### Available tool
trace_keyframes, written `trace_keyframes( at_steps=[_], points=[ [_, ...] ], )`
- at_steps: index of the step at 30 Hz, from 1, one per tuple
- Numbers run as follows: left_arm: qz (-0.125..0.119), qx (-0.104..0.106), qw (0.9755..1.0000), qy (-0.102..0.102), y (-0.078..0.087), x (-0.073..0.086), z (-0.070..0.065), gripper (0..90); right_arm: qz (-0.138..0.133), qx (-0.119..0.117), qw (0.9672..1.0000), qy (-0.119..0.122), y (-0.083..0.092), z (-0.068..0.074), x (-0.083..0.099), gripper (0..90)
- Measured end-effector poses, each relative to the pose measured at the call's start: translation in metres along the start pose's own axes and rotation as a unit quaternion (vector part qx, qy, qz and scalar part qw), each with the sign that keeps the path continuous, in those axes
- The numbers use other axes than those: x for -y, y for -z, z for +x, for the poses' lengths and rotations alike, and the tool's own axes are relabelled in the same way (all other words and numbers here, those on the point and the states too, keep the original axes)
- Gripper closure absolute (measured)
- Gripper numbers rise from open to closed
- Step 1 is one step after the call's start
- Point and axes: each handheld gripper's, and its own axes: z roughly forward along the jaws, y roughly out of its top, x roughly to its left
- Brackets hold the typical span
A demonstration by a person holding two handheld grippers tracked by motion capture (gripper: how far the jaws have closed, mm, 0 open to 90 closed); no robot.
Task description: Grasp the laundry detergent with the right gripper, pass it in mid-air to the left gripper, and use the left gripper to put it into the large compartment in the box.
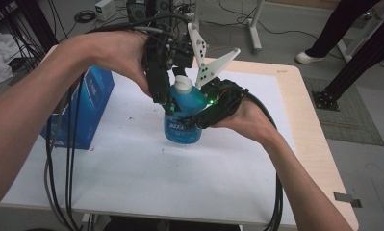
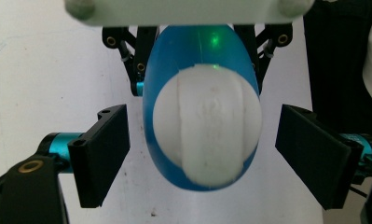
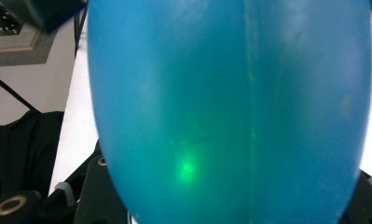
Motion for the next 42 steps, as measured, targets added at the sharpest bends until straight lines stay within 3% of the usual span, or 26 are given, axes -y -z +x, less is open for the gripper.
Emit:
trace_keyframes(
  at_steps=[13,26,42],
  points=[
    [-0.002,-0.003,1.0,0.009,-0.01,-0.003,0.003,17.7,0.003,0.002,1.0,-0.003,-0.001,0.0,0.0,46.4],
    [-0.008,0.001,0.9999,0.007,-0.012,-0.001,0.004,27.2,0.009,0.005,0.9999,-0.005,0.0,-0.001,0.001,46.3],
    [-0.004,-0.002,1.0,0.008,-0.014,-0.001,0.004,31.2,0.016,0.006,0.9998,-0.008,-0.004,0.0,0.001,46.3]
  ],
)
